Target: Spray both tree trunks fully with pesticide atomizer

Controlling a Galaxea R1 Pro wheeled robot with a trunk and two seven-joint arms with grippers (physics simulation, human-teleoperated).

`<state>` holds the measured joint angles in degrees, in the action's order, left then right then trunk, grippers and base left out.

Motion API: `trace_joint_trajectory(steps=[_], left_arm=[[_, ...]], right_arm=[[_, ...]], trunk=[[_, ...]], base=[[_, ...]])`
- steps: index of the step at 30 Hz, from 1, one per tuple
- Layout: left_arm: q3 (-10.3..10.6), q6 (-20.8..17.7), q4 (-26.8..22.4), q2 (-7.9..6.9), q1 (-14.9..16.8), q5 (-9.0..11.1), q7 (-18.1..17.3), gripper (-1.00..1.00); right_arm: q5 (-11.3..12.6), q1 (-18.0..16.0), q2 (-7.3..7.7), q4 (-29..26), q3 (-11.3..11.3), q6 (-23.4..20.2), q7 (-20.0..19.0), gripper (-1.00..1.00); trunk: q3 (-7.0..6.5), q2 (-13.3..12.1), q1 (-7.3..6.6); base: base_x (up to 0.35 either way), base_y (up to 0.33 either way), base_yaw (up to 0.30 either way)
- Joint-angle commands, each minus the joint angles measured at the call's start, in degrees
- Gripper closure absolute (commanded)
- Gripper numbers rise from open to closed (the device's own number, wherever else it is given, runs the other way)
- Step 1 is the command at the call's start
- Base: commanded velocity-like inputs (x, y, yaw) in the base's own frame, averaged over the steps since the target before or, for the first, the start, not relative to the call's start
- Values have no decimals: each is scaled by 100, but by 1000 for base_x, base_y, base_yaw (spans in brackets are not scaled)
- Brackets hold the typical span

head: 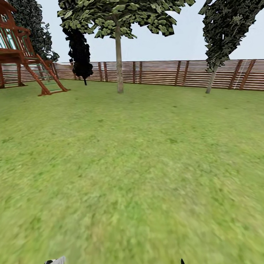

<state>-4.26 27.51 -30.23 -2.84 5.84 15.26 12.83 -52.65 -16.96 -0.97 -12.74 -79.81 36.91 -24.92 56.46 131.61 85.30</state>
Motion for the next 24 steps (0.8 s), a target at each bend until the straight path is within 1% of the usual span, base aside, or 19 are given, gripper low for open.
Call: trace_joint_trajectory(steps=[1, 24], left_arm=[[-1, 0, -1, 1, 1, -2, 0, 100], [-5, 0, -18, -5, -1, 3, 0, 100]], right_arm=[[0, 0, 0, 0, 0, 0, -1, -100], [0, 0, 0, 0, 0, -1, -4, -100]], trunk=[[0, 0, 0], [0, 0, 0]], base=[[334, 124, 0], [334, 95, 0]])
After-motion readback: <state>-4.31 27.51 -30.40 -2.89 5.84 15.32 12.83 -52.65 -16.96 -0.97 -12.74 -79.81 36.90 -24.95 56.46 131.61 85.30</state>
